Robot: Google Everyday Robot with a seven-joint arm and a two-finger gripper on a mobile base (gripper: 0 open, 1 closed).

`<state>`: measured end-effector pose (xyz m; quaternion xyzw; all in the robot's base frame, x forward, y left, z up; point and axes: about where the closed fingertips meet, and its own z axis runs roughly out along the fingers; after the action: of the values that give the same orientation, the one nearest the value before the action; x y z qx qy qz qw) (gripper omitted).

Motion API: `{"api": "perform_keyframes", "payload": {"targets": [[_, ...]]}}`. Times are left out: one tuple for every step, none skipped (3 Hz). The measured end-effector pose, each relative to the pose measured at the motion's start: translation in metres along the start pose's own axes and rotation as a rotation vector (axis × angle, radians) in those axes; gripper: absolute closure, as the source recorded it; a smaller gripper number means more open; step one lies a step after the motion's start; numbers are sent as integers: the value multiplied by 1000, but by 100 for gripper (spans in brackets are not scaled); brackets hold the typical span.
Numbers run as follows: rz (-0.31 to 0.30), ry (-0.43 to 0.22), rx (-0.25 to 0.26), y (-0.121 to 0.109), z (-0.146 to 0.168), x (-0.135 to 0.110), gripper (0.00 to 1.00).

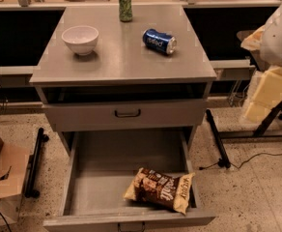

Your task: Pick brown chip bag from middle drawer and place on counter

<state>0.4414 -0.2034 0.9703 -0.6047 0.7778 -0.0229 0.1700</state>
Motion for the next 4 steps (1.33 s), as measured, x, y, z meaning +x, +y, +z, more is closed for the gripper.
{"api": "perform_keyframes", "payload": {"targets": [[-11, -66, -82, 10, 35, -28, 0], [-15, -138, -116, 28, 70, -52, 0], [3, -210, -120, 43, 117, -65, 0], [61, -313, -151, 44, 174, -55, 0]]}}
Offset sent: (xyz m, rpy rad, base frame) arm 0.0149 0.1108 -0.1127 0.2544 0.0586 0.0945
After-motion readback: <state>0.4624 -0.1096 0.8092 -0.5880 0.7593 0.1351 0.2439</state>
